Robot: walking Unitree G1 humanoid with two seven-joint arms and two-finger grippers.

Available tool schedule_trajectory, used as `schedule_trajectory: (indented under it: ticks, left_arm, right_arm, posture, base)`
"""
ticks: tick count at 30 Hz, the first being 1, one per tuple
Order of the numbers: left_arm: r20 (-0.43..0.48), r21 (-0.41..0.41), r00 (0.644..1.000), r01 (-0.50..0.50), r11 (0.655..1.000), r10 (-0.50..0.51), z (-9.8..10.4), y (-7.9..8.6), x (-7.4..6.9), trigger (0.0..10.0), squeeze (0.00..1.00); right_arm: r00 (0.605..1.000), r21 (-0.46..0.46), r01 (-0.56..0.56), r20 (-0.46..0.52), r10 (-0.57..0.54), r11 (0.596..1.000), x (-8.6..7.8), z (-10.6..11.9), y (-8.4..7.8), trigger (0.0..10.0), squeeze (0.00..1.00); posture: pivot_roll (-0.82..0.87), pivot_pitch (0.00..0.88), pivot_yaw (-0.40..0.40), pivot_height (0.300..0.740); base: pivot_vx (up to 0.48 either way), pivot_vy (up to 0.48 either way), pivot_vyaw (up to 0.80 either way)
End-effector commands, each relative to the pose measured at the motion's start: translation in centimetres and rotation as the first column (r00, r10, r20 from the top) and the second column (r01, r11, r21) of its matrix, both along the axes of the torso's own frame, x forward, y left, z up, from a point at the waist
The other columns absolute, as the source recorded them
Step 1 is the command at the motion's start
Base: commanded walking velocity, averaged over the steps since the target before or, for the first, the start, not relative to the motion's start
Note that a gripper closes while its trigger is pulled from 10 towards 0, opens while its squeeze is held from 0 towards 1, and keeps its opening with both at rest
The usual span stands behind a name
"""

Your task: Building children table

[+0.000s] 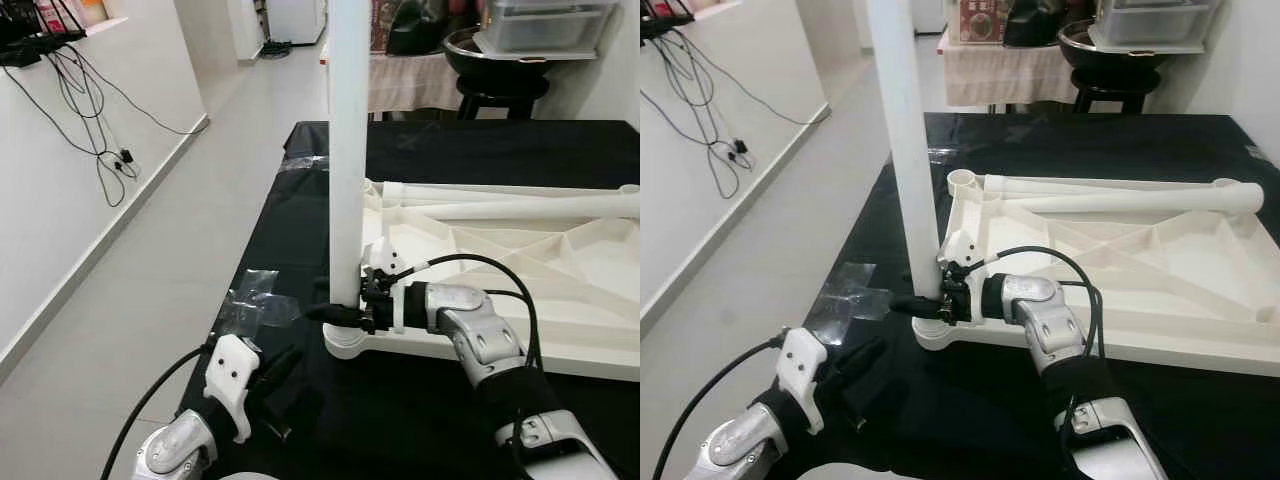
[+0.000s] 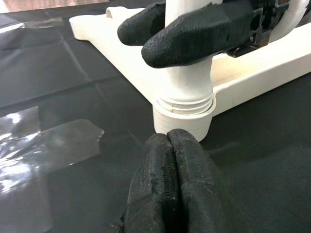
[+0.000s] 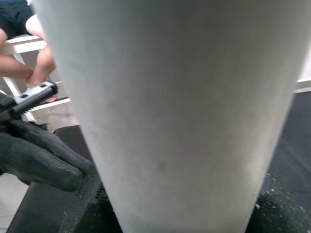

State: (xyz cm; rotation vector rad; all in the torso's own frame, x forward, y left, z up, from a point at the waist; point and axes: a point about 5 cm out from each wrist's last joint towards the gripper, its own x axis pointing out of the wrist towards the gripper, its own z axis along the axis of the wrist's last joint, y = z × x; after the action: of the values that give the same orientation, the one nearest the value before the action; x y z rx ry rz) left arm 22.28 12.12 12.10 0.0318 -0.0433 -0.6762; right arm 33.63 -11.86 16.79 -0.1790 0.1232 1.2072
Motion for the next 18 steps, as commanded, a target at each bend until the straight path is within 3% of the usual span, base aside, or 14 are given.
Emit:
schedule_trajectory:
  ticks: [1,4,6,7,8,9,10,11,12,13,14,16,17,18]
  left_arm:
    - [-0.017,0.038,1.000,0.002,0.999,-0.001,-0.3,0.3,-0.4,10.0,0.00]
    - [-0.038,0.031,0.999,0.008,0.999,-0.007,-0.3,0.3,-1.0,10.0,0.00]
    - [-0.038,0.031,0.999,0.008,0.999,-0.007,-0.3,0.3,-1.0,10.0,0.00]
    - [-0.040,0.029,0.999,0.008,1.000,-0.007,-0.3,0.3,-1.1,10.0,0.00]
    - [-0.043,0.017,0.999,0.010,1.000,-0.009,-0.2,0.6,-1.1,10.0,0.00]
    - [-0.043,0.017,0.999,0.010,1.000,-0.009,-0.2,0.6,-1.1,10.0,0.00]
    - [-0.043,0.011,0.999,0.011,1.000,-0.011,-0.2,0.7,-1.0,10.0,0.00]
    - [-0.043,0.009,0.999,0.012,1.000,-0.012,-0.2,0.8,-0.9,10.0,0.00]
    - [-0.043,0.009,0.999,0.012,1.000,-0.012,-0.2,0.8,-0.9,10.0,0.00]
    - [-0.043,0.008,0.999,0.013,1.000,-0.013,-0.3,0.9,-0.9,10.0,0.00]
    - [-0.041,0.010,0.999,0.015,1.000,-0.014,-0.3,1.0,-0.7,10.0,0.00]
    - [-0.041,0.010,0.999,0.015,1.000,-0.014,-0.3,1.0,-0.7,10.0,0.00]
    - [-0.035,0.017,0.999,0.028,0.999,-0.027,-0.3,0.9,-0.5,10.0,0.00]
    - [-0.033,0.022,0.999,0.038,0.999,-0.037,-0.3,0.9,-0.3,10.0,0.00]
  right_arm:
    - [0.999,-0.011,0.026,-0.030,-0.027,1.000,-0.1,-0.8,-0.3,0.0,0.00]
    - [0.976,-0.057,0.215,-0.027,-0.217,0.975,-1.5,-2.4,-1.7,0.0,0.00]
    - [0.976,-0.057,0.215,-0.027,-0.217,0.975,-1.5,-2.4,-1.7,0.0,0.00]
    - [0.955,-0.080,0.292,-0.027,-0.295,0.953,-1.9,-3.0,-2.0,0.0,0.00]
    - [0.766,-0.082,0.641,0.000,-0.643,0.763,-4.5,-4.3,-0.8,0.0,0.00]
    - [0.766,-0.082,0.641,0.000,-0.643,0.763,-4.5,-4.3,-0.8,0.0,0.00]
    - [0.700,-0.081,0.711,-0.012,-0.714,0.698,-6.1,-4.6,-0.4,0.0,0.00]
    - [0.682,-0.092,0.732,0.088,-0.726,0.675,-6.8,-4.0,-0.1,0.0,0.00]
    - [0.682,-0.092,0.732,0.088,-0.726,0.675,-6.8,-4.0,-0.1,0.0,0.00]
    - [0.697,-0.102,0.716,0.161,-0.699,0.690,-7.0,-3.6,0.2,0.0,0.00]
    - [0.688,-0.072,0.726,0.094,-0.720,0.684,-6.3,-3.6,-0.1,0.0,0.00]
    - [0.688,-0.072,0.726,0.094,-0.720,0.684,-6.3,-3.6,-0.1,0.0,0.00]
    - [0.705,-0.062,0.709,0.048,-0.708,0.702,-5.7,-3.8,-0.1,0.0,0.00]
    - [0.708,-0.030,0.705,-0.015,-0.706,0.708,-4.9,-3.9,0.0,9.6,0.00]
  posture:
    - [0.01,0.099,0.067,0.740]
    - [0.00,0.117,0.052,0.740]
    - [0.00,0.117,0.052,0.740]
    - [0.00,0.122,0.048,0.740]
    - [-0.02,0.138,0.060,0.740]
    - [-0.02,0.138,0.060,0.740]
    - [-0.02,0.140,0.063,0.740]
    - [-0.04,0.141,0.077,0.740]
    - [-0.04,0.141,0.077,0.740]
    - [-0.04,0.141,0.077,0.740]
    - [-0.06,0.131,0.098,0.740]
    - [-0.06,0.131,0.098,0.740]
    - [-0.04,0.133,0.086,0.740]
    - [-0.05,0.133,0.084,0.740]
  base:
    - [0.000,0.000,0.00]
    - [0.000,0.000,0.00]
    - [0.000,0.000,0.00]
    - [0.000,0.000,0.00]
    - [0.000,0.000,0.00]
    - [0.000,0.000,0.00]
    - [0.000,0.000,0.00]
    - [0.000,0.000,0.00]
    - [0.000,0.000,0.00]
    - [0.000,0.000,0.00]
    - [0.000,0.000,0.00]
    - [0.000,0.000,0.00]
    - [0.000,0.000,0.00]
    - [0.000,0.000,0.00]
